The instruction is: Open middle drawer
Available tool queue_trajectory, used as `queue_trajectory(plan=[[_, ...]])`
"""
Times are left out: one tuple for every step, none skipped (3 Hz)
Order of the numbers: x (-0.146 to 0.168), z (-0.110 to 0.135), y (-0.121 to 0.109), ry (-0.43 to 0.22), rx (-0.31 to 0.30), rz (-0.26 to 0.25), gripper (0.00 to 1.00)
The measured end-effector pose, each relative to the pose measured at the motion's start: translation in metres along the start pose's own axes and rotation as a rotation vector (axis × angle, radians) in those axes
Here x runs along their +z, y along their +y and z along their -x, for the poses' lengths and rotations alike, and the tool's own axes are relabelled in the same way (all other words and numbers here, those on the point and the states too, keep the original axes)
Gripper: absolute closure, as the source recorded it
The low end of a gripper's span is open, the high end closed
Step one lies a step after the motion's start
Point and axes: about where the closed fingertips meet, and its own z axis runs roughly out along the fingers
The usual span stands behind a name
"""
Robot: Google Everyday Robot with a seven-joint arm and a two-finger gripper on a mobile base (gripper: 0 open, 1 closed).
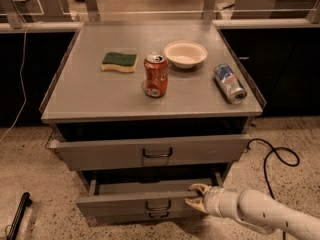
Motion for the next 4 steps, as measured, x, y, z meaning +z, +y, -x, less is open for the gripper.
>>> queue_trajectory(plan=[[-0.0021,0.0024,-0.0007,0.000,0.000,0.000,0.82],[-0.0021,0.0024,-0.0007,0.000,0.000,0.000,0.59],[-0.0020,0.0024,-0.0007,0.000,0.000,0.000,0.28],[-0.0020,0.0024,-0.0007,0.000,0.000,0.000,0.05]])
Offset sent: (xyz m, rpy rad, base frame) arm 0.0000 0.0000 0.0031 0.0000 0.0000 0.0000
